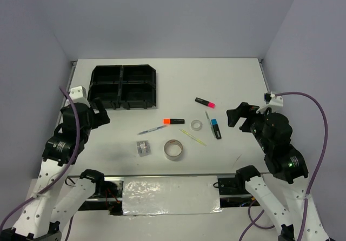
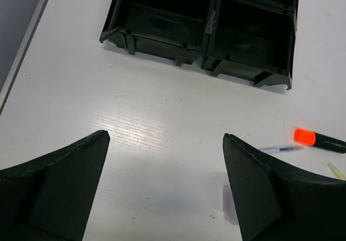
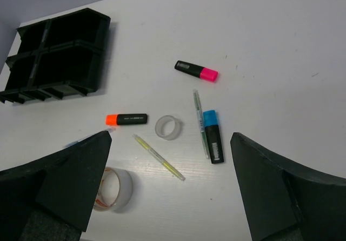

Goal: Sort the stationery into containers
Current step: Pick up the stationery from the center of the board.

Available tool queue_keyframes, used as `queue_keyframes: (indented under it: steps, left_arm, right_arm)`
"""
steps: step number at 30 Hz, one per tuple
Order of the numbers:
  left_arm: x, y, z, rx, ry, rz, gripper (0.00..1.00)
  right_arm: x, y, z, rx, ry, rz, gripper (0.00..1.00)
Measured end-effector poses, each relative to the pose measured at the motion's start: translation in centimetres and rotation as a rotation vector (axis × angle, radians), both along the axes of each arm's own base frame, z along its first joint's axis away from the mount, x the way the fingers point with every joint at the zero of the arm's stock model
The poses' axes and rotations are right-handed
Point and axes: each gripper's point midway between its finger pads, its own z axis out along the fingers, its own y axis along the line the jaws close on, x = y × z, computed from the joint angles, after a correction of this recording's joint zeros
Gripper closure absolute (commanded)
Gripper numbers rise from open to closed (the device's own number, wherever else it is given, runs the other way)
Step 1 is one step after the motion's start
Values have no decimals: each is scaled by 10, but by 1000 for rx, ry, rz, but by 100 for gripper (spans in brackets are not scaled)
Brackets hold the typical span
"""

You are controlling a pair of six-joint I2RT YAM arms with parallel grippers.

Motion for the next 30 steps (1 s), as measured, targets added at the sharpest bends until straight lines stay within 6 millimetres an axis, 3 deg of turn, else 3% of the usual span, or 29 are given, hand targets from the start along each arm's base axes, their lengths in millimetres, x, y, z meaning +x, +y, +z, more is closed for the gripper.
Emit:
queue_keyframes:
  steps: [5,9,12,14,16,20,24,30]
  left_arm:
    - [8,-9,-6,9,47,-55,1]
    - [24,-34,10,-37,70,-157,1]
    - [44,-69,18,-55,91,-255,1]
    - [51,-109,14,-47,126,-347,1]
    - [52,-163,-5,-36,188,-481,1]
    - [38,-228,-58,6,326,-639,2]
    - [21,-256,-103,45,444,-727,7]
    - [7,-272,-132,57,508,-773,20]
  right_arm:
    - [0,2,-1,1,7,9,0]
    - [3,7,-5,2,30,32,0]
    - [4,11,-9,8,46,48,0]
    - [5,13,-14,13,60,55,0]
    - [7,17,-21,14,89,67,0]
    - [12,23,-30,9,136,90,0]
    - [11,26,-33,11,143,110,0]
    - [8,31,-35,20,148,140,0]
